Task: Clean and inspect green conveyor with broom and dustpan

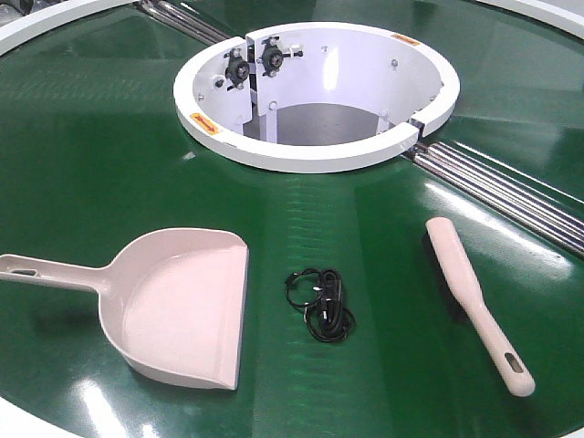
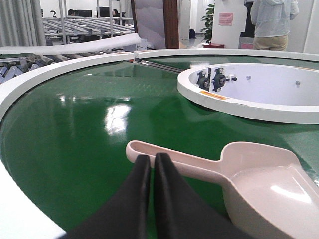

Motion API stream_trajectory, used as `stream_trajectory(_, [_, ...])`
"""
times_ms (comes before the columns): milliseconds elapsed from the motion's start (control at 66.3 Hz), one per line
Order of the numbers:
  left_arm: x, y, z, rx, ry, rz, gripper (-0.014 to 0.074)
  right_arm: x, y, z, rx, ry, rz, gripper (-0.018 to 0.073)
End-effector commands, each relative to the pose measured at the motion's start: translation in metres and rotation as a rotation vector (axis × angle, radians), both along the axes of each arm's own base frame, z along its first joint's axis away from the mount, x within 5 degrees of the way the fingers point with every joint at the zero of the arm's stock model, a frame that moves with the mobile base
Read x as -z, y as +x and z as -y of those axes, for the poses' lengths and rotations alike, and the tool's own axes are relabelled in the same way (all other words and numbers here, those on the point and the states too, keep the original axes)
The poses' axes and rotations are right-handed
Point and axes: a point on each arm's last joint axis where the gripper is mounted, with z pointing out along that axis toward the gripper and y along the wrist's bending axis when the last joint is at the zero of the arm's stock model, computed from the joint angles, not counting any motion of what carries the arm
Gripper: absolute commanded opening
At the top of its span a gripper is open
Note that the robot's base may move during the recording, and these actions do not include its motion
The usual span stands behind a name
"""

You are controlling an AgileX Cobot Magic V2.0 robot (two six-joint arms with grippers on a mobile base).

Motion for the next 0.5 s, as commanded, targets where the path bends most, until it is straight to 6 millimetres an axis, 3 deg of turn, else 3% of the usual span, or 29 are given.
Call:
stream_trajectory(0, [0.0023,0.0001,-0.0005,-0.006,0.000,0.065,-0.0008,-0.0002,0.0004,0.0001,0.002,0.002,0.059,-0.0010])
stream_trajectory(483, [0.0023,0.0001,-0.0005,-0.006,0.000,0.065,-0.0008,0.0000,0.0004,0.0002,0.004,0.002,0.060,-0.0010])
